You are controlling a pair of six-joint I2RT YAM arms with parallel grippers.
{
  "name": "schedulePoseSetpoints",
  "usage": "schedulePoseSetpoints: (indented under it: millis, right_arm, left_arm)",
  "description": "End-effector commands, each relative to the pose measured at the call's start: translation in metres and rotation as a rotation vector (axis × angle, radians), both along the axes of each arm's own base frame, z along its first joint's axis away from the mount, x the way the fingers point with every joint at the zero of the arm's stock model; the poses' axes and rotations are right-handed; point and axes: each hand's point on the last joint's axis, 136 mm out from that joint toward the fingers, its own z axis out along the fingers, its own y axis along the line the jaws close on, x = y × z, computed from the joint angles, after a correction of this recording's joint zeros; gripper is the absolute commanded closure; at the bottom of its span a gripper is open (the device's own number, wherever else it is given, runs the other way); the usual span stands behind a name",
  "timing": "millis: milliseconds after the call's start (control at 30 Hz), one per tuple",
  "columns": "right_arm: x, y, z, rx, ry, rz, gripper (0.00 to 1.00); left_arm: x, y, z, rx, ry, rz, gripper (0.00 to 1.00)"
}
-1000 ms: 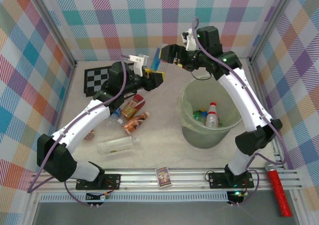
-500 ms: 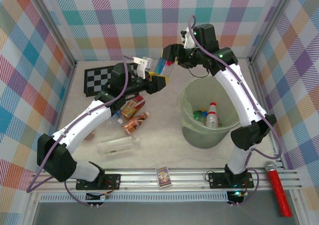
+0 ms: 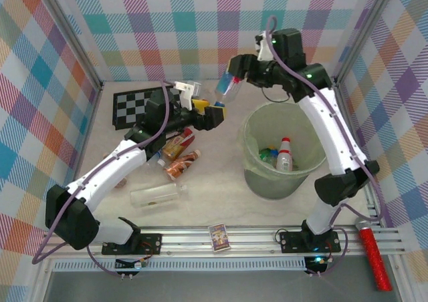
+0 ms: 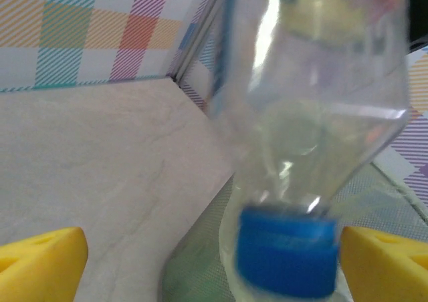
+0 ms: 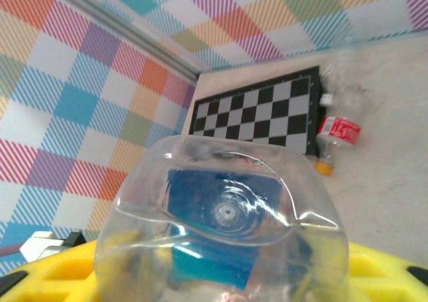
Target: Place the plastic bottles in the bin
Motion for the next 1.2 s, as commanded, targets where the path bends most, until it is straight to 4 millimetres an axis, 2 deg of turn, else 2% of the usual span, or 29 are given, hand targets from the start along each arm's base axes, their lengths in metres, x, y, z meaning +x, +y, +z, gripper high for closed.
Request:
schedulePoseSetpoints:
  millis: [0, 67, 133, 233, 333, 533, 733, 833, 967, 1167]
  right_arm:
    - [-0.029, -0.039, 0.058, 0.011, -0.151, -0.059, 0.45]
    - [-0.044, -0.058, 0.070, -0.004, -0.186, -0.090, 0.45]
    - [-0.062, -0.078, 0.077, -0.038, -0.212, -0.128, 0.47]
    - [-0.088, -0.106, 0.073, -0.119, -0.216, -0.190, 0.49]
    - [-0.110, -0.126, 0.053, -0.198, -0.172, -0.232, 0.50]
    - [-0.135, -0.154, 0.000, -0.350, -0.025, -0.293, 0.53]
    - [-0.144, -0.150, -0.052, -0.382, 0.139, -0.247, 0.53]
    - [-0.144, -0.139, -0.082, -0.357, 0.228, -0.210, 0.53]
    - [-0.144, -0.123, -0.115, -0.302, 0.303, -0.172, 0.53]
    - [-0.147, -0.120, -0.149, -0.274, 0.361, -0.187, 0.48]
  left_arm:
    - [-0.003, 0.010, 0.004, 0.012, -0.027, 0.029, 0.04]
    - [0.002, 0.013, -0.004, 0.033, -0.005, 0.049, 0.04]
    - [0.015, 0.020, -0.016, 0.057, 0.037, 0.093, 0.03]
    - [0.041, 0.032, -0.035, 0.085, 0.124, 0.155, 0.03]
    - [0.070, 0.042, -0.058, 0.139, 0.185, 0.217, 0.04]
    - [0.128, 0.059, -0.098, 0.289, 0.212, 0.343, 0.06]
    - [0.180, 0.062, -0.135, 0.388, 0.216, 0.414, 0.09]
    - [0.200, 0.061, -0.147, 0.424, 0.206, 0.434, 0.10]
    - [0.220, 0.061, -0.158, 0.442, 0.199, 0.471, 0.12]
    - [0.246, 0.061, -0.181, 0.478, 0.218, 0.503, 0.12]
